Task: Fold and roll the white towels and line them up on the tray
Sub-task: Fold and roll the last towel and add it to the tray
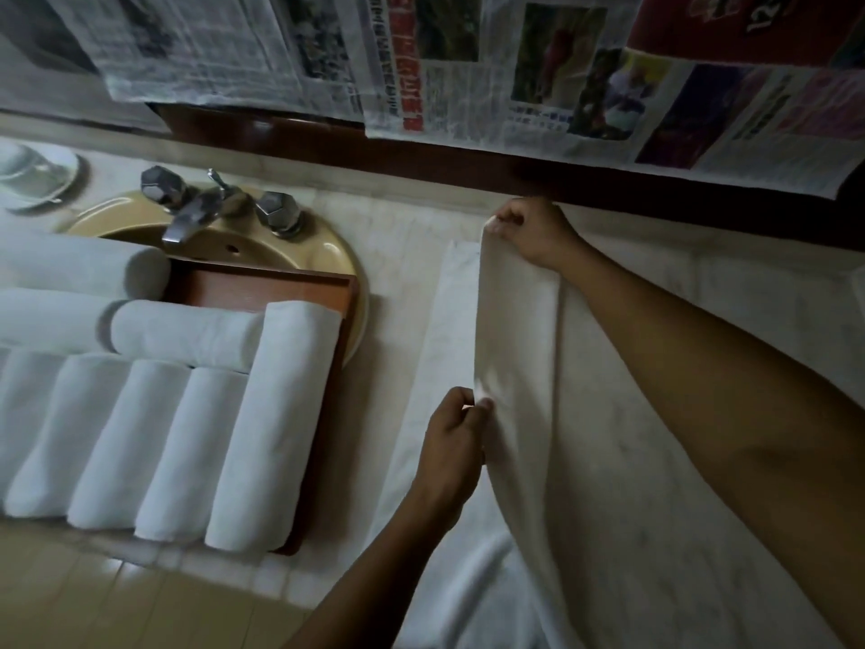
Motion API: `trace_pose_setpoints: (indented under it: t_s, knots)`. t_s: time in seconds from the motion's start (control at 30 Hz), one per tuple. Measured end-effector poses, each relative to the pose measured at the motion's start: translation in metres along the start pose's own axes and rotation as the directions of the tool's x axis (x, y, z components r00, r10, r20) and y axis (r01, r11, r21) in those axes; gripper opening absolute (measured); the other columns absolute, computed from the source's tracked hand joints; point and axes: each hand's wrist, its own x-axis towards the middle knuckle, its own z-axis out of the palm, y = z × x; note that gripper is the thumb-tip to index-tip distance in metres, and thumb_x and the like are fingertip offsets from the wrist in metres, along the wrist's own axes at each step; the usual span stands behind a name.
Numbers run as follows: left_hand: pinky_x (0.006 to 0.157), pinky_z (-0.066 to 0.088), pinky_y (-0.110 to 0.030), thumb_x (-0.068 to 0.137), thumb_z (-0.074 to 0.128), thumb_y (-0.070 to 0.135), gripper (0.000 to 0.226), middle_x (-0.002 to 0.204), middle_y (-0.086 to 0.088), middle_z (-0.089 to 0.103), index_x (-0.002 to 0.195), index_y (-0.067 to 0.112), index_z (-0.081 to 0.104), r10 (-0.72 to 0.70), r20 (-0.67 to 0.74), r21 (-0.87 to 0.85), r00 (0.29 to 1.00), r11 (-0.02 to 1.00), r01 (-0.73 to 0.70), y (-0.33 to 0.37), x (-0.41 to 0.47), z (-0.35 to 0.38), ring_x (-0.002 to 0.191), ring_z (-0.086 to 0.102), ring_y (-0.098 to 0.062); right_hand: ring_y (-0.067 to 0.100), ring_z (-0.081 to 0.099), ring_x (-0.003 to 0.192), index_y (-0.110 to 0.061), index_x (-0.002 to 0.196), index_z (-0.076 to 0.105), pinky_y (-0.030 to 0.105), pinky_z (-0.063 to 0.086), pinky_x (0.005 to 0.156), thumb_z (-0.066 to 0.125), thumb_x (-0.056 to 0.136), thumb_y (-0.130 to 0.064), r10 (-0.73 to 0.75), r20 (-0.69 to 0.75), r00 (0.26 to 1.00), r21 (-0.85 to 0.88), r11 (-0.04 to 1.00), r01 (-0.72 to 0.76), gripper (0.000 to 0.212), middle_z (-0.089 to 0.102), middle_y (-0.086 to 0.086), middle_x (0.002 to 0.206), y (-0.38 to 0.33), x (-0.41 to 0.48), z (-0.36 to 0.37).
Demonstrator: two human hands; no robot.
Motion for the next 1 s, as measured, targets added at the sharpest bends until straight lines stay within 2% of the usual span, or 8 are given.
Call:
trace_pose_setpoints:
  t_s: [0.2,0.3,0.4,0.47,0.5,0.63,0.7,1.0]
  knots:
    - [0.081,0.063,-0.045,0.103,0.059,0.035,0.028,0.088,0.003,0.076,0.089,0.018,0.076,-0.083,-0.123,0.079,0.989,0.993,0.093,-0.015,0.024,-0.036,0.085,0.073,-0.020,0.018,0.067,0.093,-0.018,0.096,0.073,0.026,0.045,0.077,0.072,0.094,-0.034,0.082,0.021,0.996,-0.050,0.996,-0.081,0.015,0.071,-0.002,0.093,-0.006,0.014,0.058]
    - [0.067,0.056,-0.042,0.099,0.063,0.037,0.031,0.077,-0.004,0.070,0.084,0.013,0.076,-0.116,-0.150,0.121,0.982,0.983,0.135,-0.019,0.027,-0.049,0.073,0.066,-0.025,0.018,0.065,0.090,-0.024,0.091,0.071,0.030,0.049,0.081,0.075,0.091,-0.039,0.113,-0.030,0.993,-0.083,0.990,-0.116,0.016,0.071,-0.004,0.092,-0.003,0.015,0.073]
    - [0.074,0.063,-0.045,0.103,0.062,0.029,0.028,0.086,-0.011,0.075,0.093,0.007,0.077,-0.111,-0.036,-0.052,0.993,0.993,0.109,-0.004,0.024,-0.056,0.080,0.073,-0.030,0.018,0.065,0.093,-0.024,0.094,0.072,0.036,0.052,0.088,0.074,0.090,-0.042,0.116,-0.054,0.992,-0.104,0.987,-0.121,0.019,0.073,-0.005,0.096,0.000,0.016,0.077]
    - [0.069,0.058,-0.039,0.103,0.063,0.027,0.029,0.086,-0.012,0.074,0.097,0.001,0.075,-0.095,0.045,-0.166,0.994,0.981,0.102,0.003,0.025,-0.066,0.077,0.069,-0.029,0.018,0.066,0.093,-0.025,0.092,0.072,0.037,0.053,0.088,0.075,0.088,-0.044,0.106,-0.047,0.993,-0.098,0.989,-0.110,0.020,0.072,-0.007,0.094,0.003,0.018,0.077]
    - [0.065,0.053,-0.035,0.101,0.066,0.027,0.030,0.082,-0.013,0.070,0.095,-0.001,0.074,-0.101,0.016,-0.176,0.995,0.979,0.103,0.001,0.028,-0.073,0.073,0.064,-0.029,0.018,0.067,0.093,-0.026,0.090,0.072,0.037,0.053,0.088,0.075,0.088,-0.045,0.103,-0.045,0.994,-0.096,0.990,-0.107,0.019,0.072,-0.008,0.093,0.004,0.019,0.077]
    - [0.048,0.037,-0.024,0.093,0.076,0.029,0.032,0.057,-0.004,0.057,0.072,0.005,0.071,-0.087,-0.241,0.028,0.967,0.995,0.096,-0.025,0.038,-0.095,0.054,0.049,-0.019,0.019,0.067,0.090,-0.024,0.090,0.071,0.035,0.054,0.084,0.076,0.086,-0.046,0.106,-0.041,0.994,-0.078,0.991,-0.109,0.022,0.070,-0.008,0.088,0.005,0.020,0.076]
    - [0.048,0.040,-0.026,0.094,0.075,0.031,0.032,0.055,0.000,0.062,0.067,0.014,0.067,-0.044,-0.274,0.145,0.961,0.986,0.086,-0.031,0.040,-0.094,0.050,0.053,-0.015,0.019,0.067,0.090,-0.023,0.091,0.073,0.036,0.055,0.084,0.076,0.085,-0.047,0.104,-0.044,0.994,-0.078,0.991,-0.107,0.026,0.072,-0.007,0.090,0.006,0.020,0.076]
    - [0.055,0.051,-0.033,0.090,0.075,0.036,0.030,0.067,-0.002,0.069,0.077,0.013,0.061,-0.009,-0.355,0.363,0.935,0.920,0.147,-0.029,0.044,-0.088,0.062,0.067,-0.021,0.021,0.063,0.089,-0.023,0.090,0.063,0.038,0.051,0.082,0.079,0.083,-0.047,0.086,-0.071,0.994,-0.094,0.991,-0.092,0.029,0.065,-0.006,0.091,0.005,0.022,0.077]
